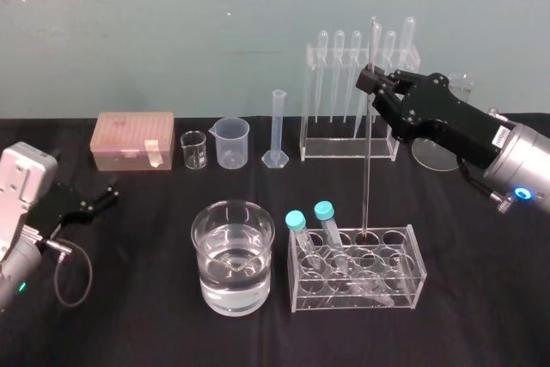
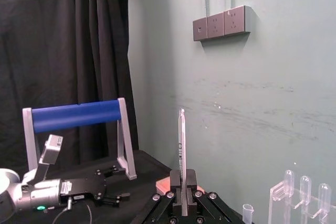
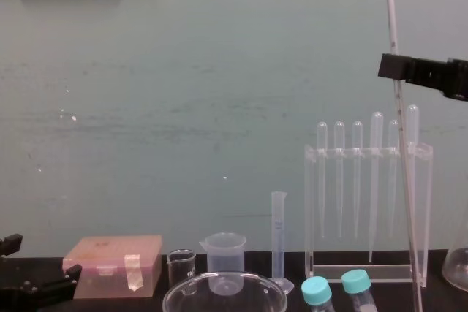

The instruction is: Hold the thermometer with one hand and immerse one end into the beaker, then reinsert it into the test tube rack.

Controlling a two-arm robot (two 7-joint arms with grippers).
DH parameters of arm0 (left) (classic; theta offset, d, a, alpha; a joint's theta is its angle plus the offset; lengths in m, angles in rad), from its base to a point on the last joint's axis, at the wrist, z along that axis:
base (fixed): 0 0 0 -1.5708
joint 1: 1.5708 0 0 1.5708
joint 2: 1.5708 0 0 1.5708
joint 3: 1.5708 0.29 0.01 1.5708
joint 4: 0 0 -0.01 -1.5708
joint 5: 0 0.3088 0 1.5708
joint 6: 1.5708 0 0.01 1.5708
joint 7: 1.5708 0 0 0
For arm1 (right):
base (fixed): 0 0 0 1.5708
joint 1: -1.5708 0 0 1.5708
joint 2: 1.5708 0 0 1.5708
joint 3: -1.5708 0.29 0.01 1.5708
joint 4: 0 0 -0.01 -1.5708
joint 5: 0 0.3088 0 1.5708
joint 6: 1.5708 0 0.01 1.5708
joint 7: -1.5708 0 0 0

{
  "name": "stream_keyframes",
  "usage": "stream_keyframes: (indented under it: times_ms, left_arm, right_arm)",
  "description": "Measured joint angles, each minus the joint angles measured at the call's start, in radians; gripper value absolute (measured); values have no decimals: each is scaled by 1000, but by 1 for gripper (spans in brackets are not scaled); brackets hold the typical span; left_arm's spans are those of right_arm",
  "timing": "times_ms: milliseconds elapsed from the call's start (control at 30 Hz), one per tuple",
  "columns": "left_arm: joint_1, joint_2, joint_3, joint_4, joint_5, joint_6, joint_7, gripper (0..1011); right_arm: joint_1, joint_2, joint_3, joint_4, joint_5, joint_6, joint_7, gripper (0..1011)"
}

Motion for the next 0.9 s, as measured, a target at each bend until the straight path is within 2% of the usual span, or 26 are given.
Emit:
stream_keyframes:
  times_ms: [900]
  left_arm:
    - [0,0,0,0,0,0,0,1008]
  right_arm:
    - [12,-43,-28,87,-63,26,13,55]
